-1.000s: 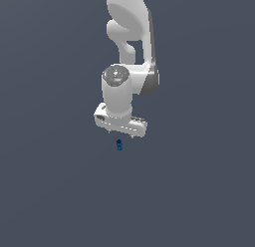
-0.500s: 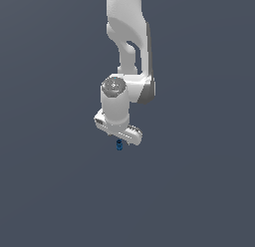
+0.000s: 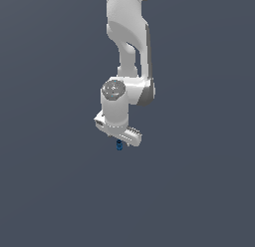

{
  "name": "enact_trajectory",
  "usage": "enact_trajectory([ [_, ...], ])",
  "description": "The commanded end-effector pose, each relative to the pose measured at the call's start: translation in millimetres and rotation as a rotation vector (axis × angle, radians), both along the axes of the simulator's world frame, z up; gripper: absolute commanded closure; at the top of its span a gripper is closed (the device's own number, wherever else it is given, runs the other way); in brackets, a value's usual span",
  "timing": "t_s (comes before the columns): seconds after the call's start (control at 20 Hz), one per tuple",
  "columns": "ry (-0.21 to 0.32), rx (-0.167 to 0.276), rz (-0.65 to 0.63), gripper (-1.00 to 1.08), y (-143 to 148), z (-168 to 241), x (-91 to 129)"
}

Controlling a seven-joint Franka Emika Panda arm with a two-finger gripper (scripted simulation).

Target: Pick up the object and move it to a goal position.

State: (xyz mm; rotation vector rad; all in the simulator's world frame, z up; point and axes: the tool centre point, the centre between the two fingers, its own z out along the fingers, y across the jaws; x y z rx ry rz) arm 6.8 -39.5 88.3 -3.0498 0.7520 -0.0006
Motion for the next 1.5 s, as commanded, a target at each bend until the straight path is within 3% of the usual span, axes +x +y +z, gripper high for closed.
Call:
enact_trajectory([
  [0.0, 0.001, 0.000, -0.001, -0.92, 0, -9, -1],
  [0.55, 0.001, 0.000, -0.005, -0.92, 0, -46, 0],
  [0.6, 0.001, 0.000, -0.005, 1.08, 0, -46, 0],
  [1.45, 0.001, 0.000, -0.005, 1.08, 9, -30, 5],
])
